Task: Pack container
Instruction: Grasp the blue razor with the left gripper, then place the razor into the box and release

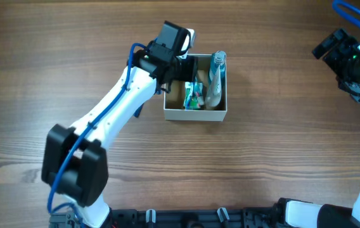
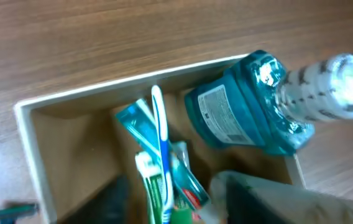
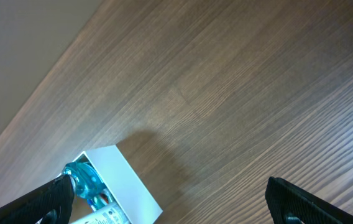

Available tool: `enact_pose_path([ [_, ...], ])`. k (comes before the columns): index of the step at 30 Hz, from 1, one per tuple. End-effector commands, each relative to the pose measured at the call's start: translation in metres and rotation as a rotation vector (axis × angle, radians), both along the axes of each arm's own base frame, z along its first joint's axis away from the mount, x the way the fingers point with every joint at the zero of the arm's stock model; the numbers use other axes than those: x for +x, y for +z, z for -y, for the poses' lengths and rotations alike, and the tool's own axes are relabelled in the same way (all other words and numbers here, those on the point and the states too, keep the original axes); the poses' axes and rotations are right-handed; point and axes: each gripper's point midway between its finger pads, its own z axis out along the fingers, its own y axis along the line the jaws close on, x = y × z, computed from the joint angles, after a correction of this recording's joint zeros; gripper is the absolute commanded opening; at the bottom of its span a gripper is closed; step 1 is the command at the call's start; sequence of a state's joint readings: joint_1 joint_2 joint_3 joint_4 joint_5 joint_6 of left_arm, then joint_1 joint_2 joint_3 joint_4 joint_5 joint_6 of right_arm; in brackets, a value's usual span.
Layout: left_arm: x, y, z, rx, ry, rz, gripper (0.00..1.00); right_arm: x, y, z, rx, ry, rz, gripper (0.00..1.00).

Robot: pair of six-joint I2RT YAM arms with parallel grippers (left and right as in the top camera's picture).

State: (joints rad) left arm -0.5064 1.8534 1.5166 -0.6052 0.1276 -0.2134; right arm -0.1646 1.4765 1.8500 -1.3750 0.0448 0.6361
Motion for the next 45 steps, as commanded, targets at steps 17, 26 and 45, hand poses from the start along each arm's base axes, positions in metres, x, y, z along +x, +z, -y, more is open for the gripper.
enact_pose_path([
  [17,-0.023,-0.121,-0.157,0.343,0.194,-0.445,0.72,0.002,-0.002,0.001,0.012,-0.019,-0.002,1.0],
  [26,-0.033,-0.149,-0.16,0.39,0.113,-0.508,0.45,0.002,-0.002,0.001,0.012,-0.019,-0.002,1.0],
  [45,-0.028,-0.042,-0.142,0.249,0.213,-0.435,0.04,0.002,-0.002,0.001,0.012,-0.019,-0.002,1.0],
])
